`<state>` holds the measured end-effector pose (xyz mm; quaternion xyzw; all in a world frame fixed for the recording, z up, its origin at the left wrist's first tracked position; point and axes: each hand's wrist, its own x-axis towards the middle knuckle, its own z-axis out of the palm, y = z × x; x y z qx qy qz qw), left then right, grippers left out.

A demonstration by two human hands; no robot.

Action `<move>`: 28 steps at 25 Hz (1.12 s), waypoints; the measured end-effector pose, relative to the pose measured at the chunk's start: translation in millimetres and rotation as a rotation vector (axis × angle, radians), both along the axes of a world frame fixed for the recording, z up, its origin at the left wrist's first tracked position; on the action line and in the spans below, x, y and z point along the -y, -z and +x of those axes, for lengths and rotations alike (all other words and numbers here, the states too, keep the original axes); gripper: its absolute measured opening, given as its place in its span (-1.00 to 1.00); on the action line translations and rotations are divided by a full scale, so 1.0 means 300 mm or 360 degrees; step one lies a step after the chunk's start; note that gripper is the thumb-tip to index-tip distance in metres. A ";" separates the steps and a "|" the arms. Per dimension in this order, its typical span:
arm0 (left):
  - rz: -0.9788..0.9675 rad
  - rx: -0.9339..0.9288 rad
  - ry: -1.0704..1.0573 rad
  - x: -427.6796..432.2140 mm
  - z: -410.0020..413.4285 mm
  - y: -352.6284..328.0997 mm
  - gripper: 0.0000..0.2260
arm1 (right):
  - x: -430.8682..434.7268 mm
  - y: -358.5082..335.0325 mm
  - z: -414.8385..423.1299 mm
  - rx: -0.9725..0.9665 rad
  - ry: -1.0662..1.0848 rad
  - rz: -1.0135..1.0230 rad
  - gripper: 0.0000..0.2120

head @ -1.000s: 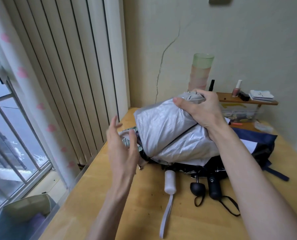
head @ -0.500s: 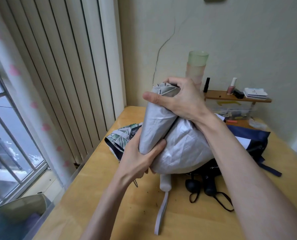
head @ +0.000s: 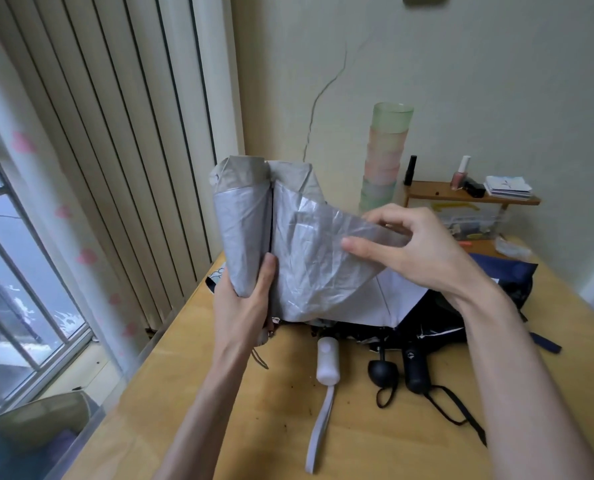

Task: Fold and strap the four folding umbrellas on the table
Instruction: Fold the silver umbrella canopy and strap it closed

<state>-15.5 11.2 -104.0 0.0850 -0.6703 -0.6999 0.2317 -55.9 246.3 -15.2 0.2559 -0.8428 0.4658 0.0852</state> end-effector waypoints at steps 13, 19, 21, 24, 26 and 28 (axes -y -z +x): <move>0.0177 0.0125 0.0151 0.024 -0.007 0.003 -0.66 | 0.012 0.095 -0.048 -0.0150 0.0128 -0.0833 -0.81; 0.0019 0.0028 0.0055 0.045 -0.009 0.012 -0.72 | -0.045 0.115 -0.025 0.0049 -0.0080 -0.0674 -0.53; -0.0012 0.0010 0.0033 0.047 -0.011 0.015 -0.70 | -0.045 0.120 -0.014 0.0035 -0.0118 -0.0662 -0.58; -0.0075 0.0025 0.0026 0.045 -0.007 0.012 -0.66 | -0.028 0.136 -0.018 -0.0004 -0.0060 -0.0486 -0.76; -0.0123 0.0014 0.0025 0.045 -0.008 0.013 -0.63 | -0.017 0.132 -0.013 -0.0026 -0.0004 -0.0454 -0.83; -0.0126 -0.0002 0.0008 0.049 -0.014 0.019 -0.62 | -0.017 0.125 -0.008 -0.0015 -0.0045 -0.0237 -0.86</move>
